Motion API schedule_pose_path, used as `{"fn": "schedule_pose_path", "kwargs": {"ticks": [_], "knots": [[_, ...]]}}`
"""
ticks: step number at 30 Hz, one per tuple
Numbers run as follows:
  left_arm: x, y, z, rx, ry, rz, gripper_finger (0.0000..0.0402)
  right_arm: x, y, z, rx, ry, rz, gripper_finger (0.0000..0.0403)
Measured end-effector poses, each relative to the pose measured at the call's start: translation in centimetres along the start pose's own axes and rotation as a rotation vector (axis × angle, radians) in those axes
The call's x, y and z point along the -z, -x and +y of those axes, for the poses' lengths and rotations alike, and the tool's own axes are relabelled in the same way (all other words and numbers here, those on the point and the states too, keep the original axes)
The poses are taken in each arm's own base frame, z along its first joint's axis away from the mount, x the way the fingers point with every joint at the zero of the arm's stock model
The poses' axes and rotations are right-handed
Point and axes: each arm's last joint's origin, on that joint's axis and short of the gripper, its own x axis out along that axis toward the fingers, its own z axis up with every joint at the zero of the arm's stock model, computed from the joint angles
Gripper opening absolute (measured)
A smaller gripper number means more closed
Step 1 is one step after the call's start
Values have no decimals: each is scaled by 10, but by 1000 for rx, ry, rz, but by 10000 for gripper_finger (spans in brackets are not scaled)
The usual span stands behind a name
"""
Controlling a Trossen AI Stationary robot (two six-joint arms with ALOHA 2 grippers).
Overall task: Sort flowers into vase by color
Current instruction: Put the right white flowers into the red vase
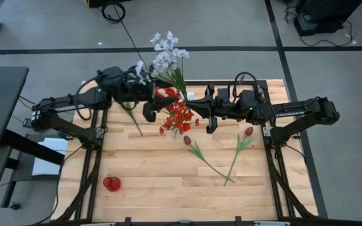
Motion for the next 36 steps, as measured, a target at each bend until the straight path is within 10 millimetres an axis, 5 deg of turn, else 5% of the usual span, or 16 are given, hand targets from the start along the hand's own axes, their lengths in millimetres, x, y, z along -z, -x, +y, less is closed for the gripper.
{"fn": "schedule_pose_path", "kwargs": {"ticks": [8, 18, 21, 28, 36], "knots": [[0, -17, 3, 17, -1, 5, 223, 3, 0, -1, 5, 2, 37, 11], [-10, -6, 3, -17, -70, -15, 25, 8, 0, 0, 21, -33, 85, 16], [-12, -4, 1, -10, -69, -20, 17, 8, 1, -1, 65, -45, 79, 37], [-37, 34, -12, 9, -64, -9, 15, 7, 2, -5, 202, -101, 47, 118], [-64, 114, -27, 6, 36, 68, 14, -1, 6, -8, 253, -108, 8, 140]]}}
